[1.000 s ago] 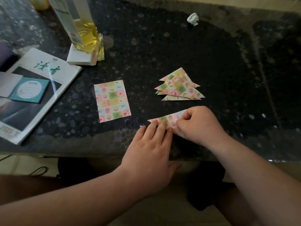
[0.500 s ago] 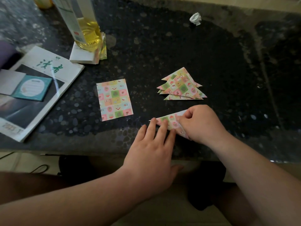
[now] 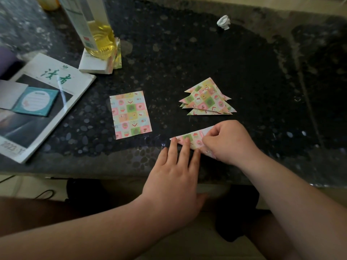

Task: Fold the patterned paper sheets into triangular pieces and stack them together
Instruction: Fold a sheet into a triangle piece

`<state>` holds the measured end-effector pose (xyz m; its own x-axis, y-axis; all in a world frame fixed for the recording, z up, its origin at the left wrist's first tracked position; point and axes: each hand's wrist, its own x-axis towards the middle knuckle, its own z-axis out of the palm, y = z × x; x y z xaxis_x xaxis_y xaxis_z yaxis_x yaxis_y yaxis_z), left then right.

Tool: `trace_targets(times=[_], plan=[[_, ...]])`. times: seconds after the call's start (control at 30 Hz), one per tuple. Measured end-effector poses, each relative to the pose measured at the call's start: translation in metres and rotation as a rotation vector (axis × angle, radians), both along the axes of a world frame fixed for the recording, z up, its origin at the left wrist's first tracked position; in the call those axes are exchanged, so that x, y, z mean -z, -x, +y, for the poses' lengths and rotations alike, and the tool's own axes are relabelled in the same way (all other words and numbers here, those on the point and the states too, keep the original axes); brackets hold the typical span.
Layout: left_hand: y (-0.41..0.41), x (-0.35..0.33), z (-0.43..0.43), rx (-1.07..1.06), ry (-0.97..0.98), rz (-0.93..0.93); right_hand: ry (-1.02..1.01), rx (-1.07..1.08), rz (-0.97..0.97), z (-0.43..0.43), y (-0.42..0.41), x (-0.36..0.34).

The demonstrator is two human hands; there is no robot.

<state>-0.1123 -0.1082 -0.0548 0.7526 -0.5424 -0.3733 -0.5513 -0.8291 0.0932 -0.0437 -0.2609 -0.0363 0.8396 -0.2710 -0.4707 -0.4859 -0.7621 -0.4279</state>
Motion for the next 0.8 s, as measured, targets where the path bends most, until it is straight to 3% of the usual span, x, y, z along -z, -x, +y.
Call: trace_targets(times=[0.8], plan=[[0.0, 0.005, 0.0, -0.008, 0.002, -0.037, 0.122, -0.078, -0.027, -0.003, -0.005, 0.014]])
